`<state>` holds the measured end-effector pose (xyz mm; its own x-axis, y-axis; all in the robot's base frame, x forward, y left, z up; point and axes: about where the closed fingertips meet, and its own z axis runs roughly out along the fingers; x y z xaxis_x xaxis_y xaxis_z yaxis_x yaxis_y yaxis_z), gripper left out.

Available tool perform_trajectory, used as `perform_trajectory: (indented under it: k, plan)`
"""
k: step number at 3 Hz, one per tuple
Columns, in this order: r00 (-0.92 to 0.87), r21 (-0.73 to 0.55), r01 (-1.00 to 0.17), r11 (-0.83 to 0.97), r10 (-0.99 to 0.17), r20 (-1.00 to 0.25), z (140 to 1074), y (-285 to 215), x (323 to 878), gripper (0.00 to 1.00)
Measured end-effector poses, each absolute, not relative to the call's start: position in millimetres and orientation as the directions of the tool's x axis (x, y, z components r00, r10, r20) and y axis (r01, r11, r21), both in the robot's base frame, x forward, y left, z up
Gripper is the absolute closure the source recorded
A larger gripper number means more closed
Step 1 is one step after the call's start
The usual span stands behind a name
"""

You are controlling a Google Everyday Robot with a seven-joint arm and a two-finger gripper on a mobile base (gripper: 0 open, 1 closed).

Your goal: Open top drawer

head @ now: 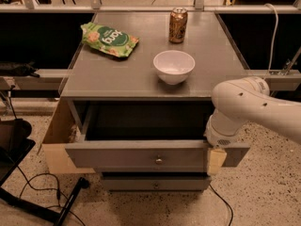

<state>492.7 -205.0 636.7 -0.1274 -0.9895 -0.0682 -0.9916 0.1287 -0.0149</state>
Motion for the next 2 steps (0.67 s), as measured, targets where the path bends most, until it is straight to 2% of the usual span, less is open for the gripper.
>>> perform_trajectory:
  k: [1, 2]
  plan:
    - [-0.112, 0.029, -0.993, 0.11, -0.992, -0.058, 646.7, -192.0, 454.7, 0.42]
    - [-0.103, 0.043, -0.994, 0.101, -0.993, -0.056, 647.1, -188.9, 447.4, 0.65]
